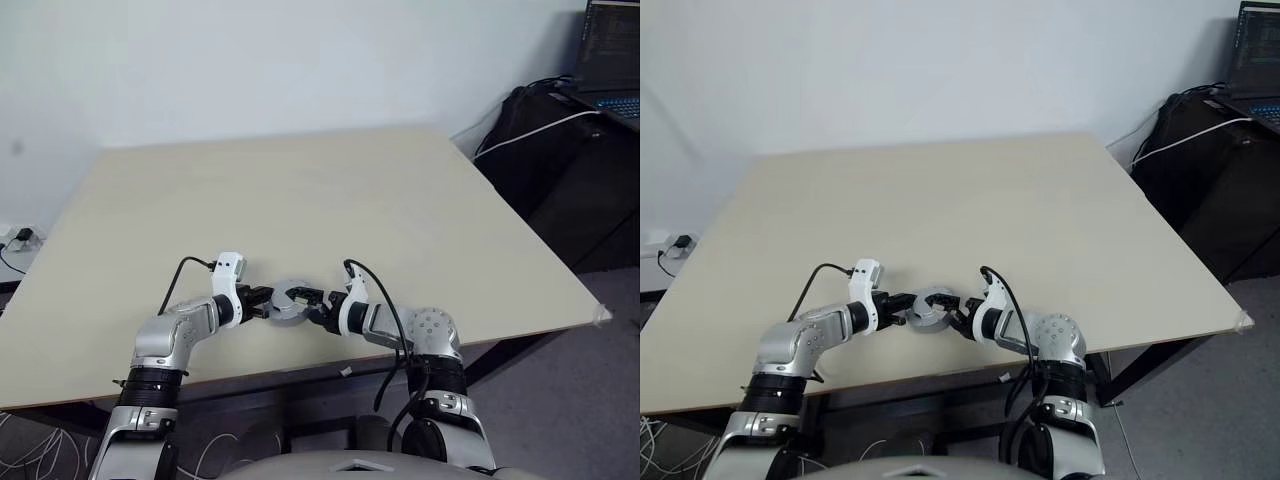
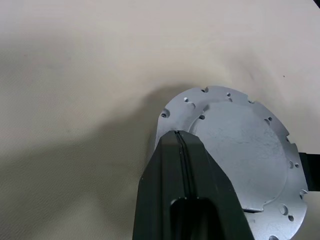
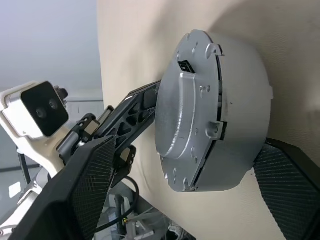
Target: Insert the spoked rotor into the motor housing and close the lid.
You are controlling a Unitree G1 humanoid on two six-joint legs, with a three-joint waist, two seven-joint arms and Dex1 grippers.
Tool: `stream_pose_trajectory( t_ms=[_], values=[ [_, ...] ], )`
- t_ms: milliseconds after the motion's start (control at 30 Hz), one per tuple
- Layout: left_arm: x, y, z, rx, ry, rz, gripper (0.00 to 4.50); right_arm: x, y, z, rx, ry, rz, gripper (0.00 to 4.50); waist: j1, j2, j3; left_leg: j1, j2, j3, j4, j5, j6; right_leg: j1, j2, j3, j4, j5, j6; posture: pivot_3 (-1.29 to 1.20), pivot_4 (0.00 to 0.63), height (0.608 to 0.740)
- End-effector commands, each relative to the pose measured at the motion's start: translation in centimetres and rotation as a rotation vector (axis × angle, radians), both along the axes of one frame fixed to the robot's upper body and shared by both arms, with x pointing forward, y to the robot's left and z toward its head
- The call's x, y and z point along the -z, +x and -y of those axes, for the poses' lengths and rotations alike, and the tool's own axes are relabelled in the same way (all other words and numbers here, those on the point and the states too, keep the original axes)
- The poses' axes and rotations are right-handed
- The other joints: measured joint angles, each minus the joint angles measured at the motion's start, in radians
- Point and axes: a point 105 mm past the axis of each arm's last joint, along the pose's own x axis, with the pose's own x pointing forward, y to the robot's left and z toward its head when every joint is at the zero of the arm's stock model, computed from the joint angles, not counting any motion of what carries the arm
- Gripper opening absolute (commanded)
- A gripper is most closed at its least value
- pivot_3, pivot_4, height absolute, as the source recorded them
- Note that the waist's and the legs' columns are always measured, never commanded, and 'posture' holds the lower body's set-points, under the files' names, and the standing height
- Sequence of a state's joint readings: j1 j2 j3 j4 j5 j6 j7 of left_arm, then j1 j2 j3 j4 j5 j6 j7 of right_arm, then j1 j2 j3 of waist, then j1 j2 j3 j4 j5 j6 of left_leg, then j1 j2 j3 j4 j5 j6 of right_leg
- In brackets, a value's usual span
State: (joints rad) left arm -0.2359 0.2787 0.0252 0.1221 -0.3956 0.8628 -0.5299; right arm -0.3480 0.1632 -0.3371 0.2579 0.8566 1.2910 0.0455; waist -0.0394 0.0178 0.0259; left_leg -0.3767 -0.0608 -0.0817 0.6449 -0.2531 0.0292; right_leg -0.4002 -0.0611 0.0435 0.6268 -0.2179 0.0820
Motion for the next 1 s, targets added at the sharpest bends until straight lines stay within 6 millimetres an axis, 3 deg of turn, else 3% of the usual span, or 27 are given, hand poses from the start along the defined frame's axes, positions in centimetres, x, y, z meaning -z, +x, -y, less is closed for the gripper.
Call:
stream_pose_trajectory(
  t_ms=[33, 500, 1000],
  values=[
    [0.2, -0.3, 0.8, 0.034, -0.005, -0.013, 0.00, -2.9, 0.2, -3.4, -0.041, 0.140, 0.068, 4.46, 0.000, 0.000, 0.000, 0.000, 0.000, 0.000, 0.000, 0.000, 0.000, 0.000, 0.000, 0.000, 0.000, 0.000, 0.000, 0.00, 0.000, 0.740],
    [0.2, -0.2, 0.9, 0.034, -0.006, -0.013, 0.00, -4.7, 0.1, -4.9, -0.123, 0.148, 0.207, 4.46, -0.023, 0.000, 0.000, 0.000, 0.001, 0.000, 0.000, 0.000, 0.000, -0.001, 0.001, 0.000, 0.001, 0.000, 0.000, 0.00, 0.000, 0.740],
    [0.3, -0.3, 0.8, 0.024, -0.008, -0.015, 0.00, -3.4, 0.3, -5.4, -0.114, 0.105, 0.130, 4.46, -0.029, 0.000, 0.000, 0.000, 0.002, 0.000, 0.000, -0.001, -0.004, -0.001, 0.001, 0.000, 0.001, 0.001, -0.001, 0.00, 0.000, 0.740]
  ],
)
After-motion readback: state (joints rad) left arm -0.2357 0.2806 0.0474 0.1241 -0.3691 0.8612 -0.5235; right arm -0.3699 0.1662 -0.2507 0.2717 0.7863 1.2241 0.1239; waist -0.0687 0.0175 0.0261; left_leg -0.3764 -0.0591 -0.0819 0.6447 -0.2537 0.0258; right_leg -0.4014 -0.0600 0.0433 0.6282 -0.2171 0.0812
